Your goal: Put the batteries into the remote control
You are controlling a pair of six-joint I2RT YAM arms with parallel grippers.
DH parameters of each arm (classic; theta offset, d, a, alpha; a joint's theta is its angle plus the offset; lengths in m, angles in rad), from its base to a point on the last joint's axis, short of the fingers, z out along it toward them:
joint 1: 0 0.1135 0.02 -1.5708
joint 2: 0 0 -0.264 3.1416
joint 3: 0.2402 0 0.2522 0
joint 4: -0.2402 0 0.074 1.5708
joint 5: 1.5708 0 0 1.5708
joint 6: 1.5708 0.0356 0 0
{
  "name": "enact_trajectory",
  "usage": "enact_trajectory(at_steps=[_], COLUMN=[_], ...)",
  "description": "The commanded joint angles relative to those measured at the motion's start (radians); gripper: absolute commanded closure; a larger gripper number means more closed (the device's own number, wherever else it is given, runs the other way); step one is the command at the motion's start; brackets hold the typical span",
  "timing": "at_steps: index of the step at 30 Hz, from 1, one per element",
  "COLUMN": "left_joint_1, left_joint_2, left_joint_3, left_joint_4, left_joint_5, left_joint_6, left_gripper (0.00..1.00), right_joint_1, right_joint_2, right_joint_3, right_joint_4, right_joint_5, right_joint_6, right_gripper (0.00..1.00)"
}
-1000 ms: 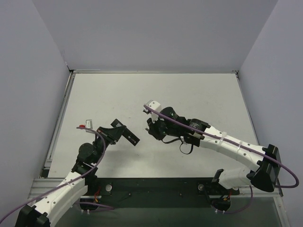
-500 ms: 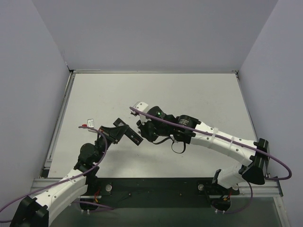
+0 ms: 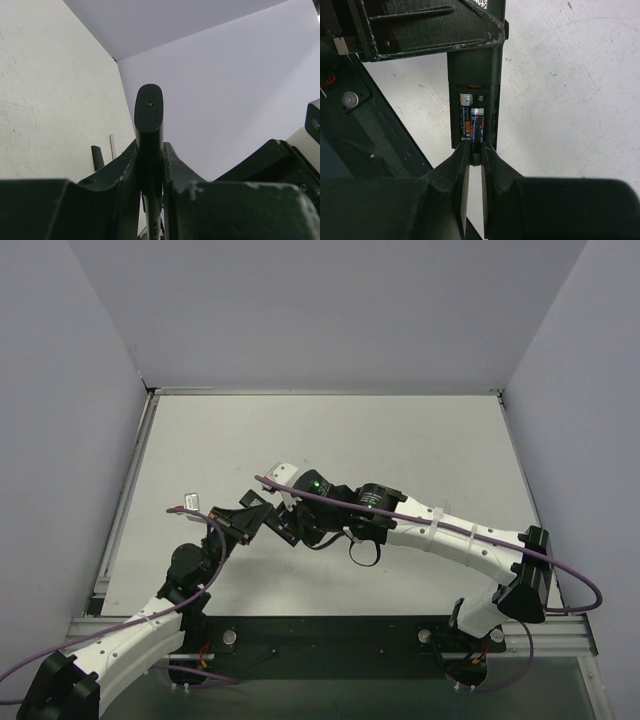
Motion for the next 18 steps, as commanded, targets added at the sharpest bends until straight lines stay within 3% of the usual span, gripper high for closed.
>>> enact_trajectory(at_steps=[1, 18], left_joint_1=[-0.010, -0.022], left_joint_2=[-0.001, 0.014], left_joint_3=[0.000, -0.028], left_joint_4=[0.051, 0.096], left_joint_5=[-0.027, -0.033], left_joint_6=[-0.033, -0.113], left_gripper=[1.00, 1.00], right_joint_1=[0.009, 0.024], right_joint_2=[0.020, 0.085], right_joint_3=[0.050, 0.111], right_joint_4=[-0.046, -0.088], right_joint_5=[0.033, 0.076], right_joint_6=[-0.008, -0.037], right_gripper=[1.00, 0.98])
